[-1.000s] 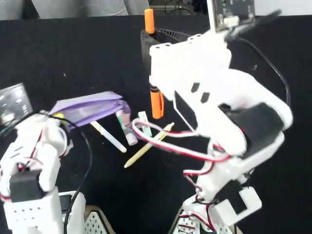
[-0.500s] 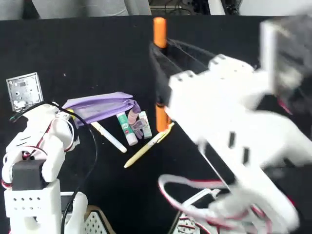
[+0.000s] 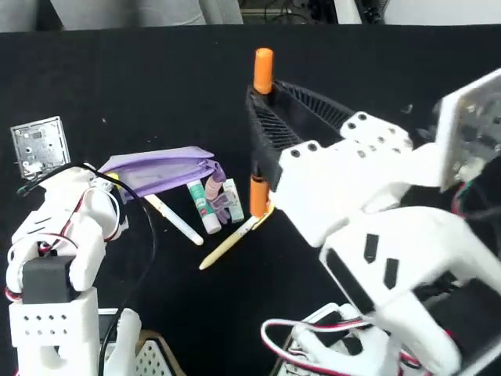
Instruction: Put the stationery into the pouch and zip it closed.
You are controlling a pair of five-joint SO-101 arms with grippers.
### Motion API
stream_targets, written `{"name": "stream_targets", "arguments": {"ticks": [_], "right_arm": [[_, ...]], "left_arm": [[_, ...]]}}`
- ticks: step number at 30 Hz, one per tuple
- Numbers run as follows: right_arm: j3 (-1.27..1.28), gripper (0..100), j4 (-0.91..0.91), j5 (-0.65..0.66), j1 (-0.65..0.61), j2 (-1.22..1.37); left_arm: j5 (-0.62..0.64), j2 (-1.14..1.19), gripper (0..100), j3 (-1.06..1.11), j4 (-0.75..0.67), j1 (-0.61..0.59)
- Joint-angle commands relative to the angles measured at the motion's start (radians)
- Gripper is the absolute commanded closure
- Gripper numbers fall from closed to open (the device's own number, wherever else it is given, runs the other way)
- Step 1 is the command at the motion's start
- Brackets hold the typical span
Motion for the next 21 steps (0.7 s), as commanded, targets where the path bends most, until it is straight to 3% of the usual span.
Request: {"name": "stream_targets", "arguments": {"ticks": [1,6,12,21], "right_arm": [[0.268,98.8,-0.259,-0.003,-0.011,-0.145],[0.561,98.8,-0.540,-0.003,-0.014,-0.340],[0.845,98.8,-0.844,-0.002,-0.137,-0.469],[1.029,98.8,-1.040,-0.002,-0.238,-0.469]], "left_arm": [[0.012,0.008,97,0.005,-0.012,0.021],[0.014,0.008,97,0.007,-0.015,0.021],[0.014,0.009,97,0.008,-0.018,0.021],[0.014,0.015,97,0.008,-0.020,0.021]]}}
